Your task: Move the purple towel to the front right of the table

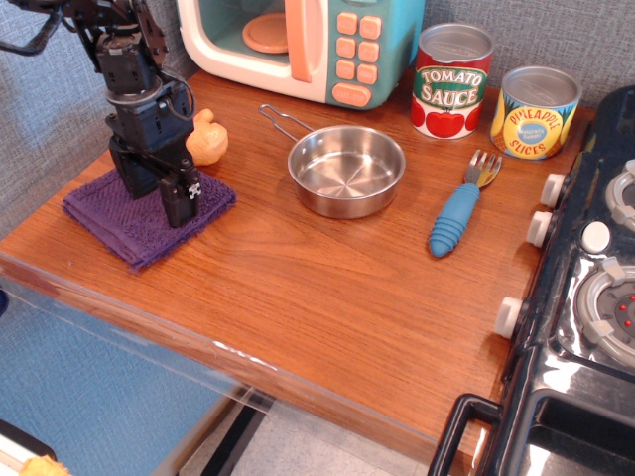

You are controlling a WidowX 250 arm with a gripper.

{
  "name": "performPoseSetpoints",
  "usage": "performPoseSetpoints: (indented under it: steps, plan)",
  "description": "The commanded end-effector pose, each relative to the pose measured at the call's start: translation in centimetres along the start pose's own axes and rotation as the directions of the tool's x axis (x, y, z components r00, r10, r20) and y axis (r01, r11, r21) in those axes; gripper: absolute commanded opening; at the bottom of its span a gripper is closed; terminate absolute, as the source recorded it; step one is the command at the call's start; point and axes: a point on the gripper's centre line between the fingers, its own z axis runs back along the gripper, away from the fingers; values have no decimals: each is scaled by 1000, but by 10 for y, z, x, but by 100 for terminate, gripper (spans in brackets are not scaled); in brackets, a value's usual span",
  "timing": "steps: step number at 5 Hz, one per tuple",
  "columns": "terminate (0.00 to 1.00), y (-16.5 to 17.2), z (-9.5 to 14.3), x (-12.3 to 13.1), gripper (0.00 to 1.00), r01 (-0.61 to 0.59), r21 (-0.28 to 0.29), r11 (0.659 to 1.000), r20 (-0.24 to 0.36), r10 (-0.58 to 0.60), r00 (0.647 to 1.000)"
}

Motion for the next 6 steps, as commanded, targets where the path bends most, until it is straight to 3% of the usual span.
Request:
performPoseSetpoints:
  steps: [1,2,3,4,6]
  plan:
    - [0,-30,-6,-14,100,-9,-67,998,-7,9,1000]
    - [0,-65,7,-18,100,21,-86,996,40,-17,999]
    - [0,-105,12,-13,100,3,-170,985,71,9,997]
    - [0,-145,8,6,100,-79,-230,970,65,96,993]
    - [0,-214,-1,33,100,-181,-264,947,43,199,979]
